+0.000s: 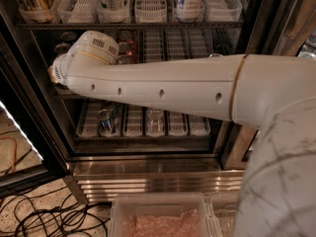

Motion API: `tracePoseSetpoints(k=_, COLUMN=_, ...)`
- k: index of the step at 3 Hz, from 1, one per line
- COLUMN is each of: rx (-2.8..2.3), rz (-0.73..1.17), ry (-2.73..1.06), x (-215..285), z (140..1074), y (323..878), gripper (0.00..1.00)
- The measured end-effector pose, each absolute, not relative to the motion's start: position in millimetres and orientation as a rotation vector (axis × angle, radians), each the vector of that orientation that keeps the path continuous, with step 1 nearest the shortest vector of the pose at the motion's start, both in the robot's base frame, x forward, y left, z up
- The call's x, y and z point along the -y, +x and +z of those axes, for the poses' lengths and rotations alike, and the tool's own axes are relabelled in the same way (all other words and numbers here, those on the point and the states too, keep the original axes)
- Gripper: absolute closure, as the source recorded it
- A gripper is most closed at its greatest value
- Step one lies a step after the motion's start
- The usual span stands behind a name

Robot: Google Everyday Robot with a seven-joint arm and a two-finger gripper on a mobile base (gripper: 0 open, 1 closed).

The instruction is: Pick pepsi can from middle shelf of fridge

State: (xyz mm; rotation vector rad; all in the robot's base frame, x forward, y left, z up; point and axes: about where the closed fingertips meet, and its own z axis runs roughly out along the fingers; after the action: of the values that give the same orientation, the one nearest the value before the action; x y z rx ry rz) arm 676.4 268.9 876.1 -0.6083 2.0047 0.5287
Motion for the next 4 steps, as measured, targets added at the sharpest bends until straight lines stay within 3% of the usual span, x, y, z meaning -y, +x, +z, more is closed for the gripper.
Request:
tracePoseSetpoints(k=2, rx=-1.982, rz=0.638, ry=-0.635, x=-251, z=910, y=648, gripper=1.00)
tracePoseSetpoints(k=4, rx=-2.162, rz=0.731, ry=-0.691, x=-218, z=867, y=605, gripper=1.00)
